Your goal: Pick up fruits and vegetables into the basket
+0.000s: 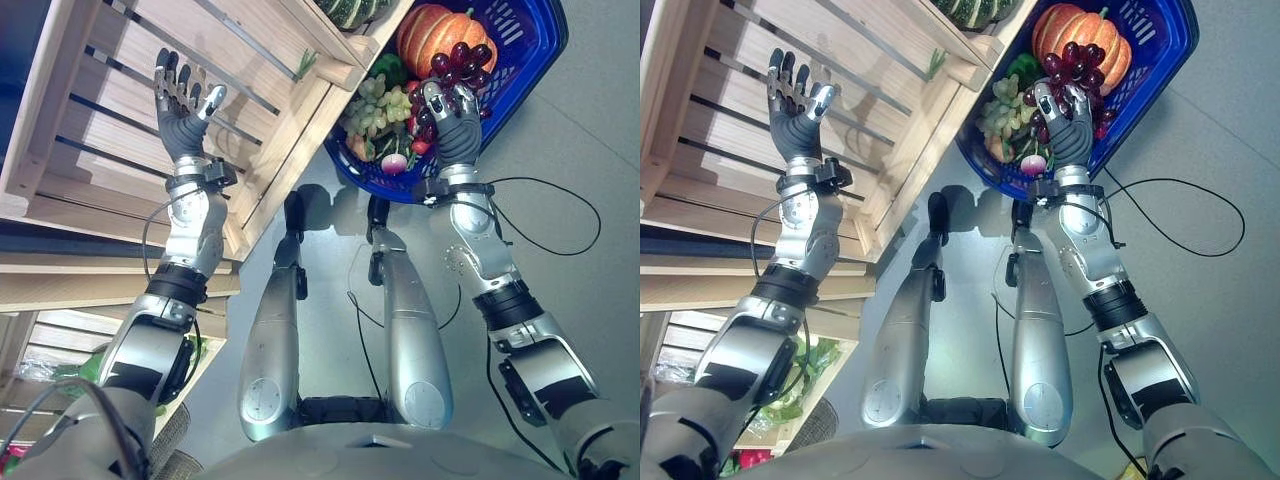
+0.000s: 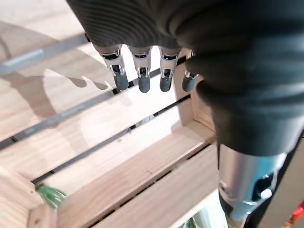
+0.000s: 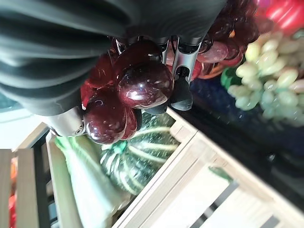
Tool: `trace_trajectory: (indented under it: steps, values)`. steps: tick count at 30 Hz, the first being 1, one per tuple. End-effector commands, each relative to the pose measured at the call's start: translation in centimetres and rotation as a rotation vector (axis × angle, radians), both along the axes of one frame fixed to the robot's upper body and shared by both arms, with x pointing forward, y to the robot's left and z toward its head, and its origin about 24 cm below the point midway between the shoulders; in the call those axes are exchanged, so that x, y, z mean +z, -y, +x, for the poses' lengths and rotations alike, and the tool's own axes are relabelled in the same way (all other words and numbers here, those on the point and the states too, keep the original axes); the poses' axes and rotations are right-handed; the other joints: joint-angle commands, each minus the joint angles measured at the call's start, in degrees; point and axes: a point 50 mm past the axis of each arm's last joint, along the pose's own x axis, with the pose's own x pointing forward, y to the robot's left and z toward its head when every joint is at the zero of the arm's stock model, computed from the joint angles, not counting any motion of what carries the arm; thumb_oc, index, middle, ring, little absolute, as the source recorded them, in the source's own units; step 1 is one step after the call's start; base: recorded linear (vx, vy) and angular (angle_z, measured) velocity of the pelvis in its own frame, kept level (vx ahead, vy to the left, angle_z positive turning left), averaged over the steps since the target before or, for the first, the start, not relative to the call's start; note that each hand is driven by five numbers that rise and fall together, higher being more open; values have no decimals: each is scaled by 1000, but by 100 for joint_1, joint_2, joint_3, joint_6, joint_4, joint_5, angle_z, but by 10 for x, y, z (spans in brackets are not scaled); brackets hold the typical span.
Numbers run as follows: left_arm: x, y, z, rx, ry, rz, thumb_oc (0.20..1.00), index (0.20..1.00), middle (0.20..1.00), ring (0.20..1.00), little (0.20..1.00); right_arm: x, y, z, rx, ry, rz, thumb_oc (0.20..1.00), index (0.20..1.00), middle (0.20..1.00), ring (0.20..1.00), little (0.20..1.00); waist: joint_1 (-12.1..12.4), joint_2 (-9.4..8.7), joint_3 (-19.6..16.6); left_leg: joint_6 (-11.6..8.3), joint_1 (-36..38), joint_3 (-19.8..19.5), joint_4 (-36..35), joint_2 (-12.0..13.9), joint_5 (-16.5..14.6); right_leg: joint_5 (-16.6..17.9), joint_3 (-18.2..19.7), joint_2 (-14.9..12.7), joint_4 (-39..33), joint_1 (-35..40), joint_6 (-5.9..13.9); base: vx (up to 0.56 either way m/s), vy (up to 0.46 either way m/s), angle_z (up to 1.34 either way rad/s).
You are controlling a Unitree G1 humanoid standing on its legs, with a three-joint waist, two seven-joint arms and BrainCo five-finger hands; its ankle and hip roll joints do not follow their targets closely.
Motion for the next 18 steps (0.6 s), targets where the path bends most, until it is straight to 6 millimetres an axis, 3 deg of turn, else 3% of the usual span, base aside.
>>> trace_trajectory:
  steps: [1, 8, 16, 17, 18]
  values:
    - [10, -25, -1, 72, 55, -49, 1000, 1000, 1000, 1000, 1000, 19, 0, -3, 1, 105, -11, 200, 200, 200, 200, 200, 58, -141, -257, 156, -96, 267, 512, -324, -548, 97, 43, 203, -524, 371, 408, 1, 20, -4]
    - [14, -27, 13, 51, -5, -1, 1000, 1000, 1000, 1000, 1000, -25, 23, 37, -78, -281, -195, 200, 200, 200, 200, 200, 170, -94, -257, 108, -133, 253, 554, -316, -536, 90, -34, 167, -500, 350, 388, 0, -9, -1]
    - [23, -22, 28, 18, -65, 60, 1000, 1000, 1000, 1000, 1000, -36, 60, 65, -201, -568, -366, 209, 209, 209, 209, 209, 361, -18, -257, 107, -221, 187, 636, -321, -527, 73, -124, 173, -407, 278, 361, -2, -42, 2]
    - [24, -21, 29, 11, -71, 66, 1000, 1000, 1000, 1000, 1000, -36, 64, 67, -216, -598, -379, 363, 363, 363, 363, 363, 387, -4, -257, 111, -237, 178, 649, -321, -527, 70, -138, 172, -387, 263, 362, 1, -36, 5]
    - [24, -20, 31, 4, -78, 75, 1000, 1000, 1000, 1000, 1000, -36, 69, 68, -225, -636, -392, 843, 843, 843, 843, 843, 412, 9, -257, 115, -256, 167, 667, -326, -530, 64, -148, 172, -367, 247, 362, 1, -39, 5]
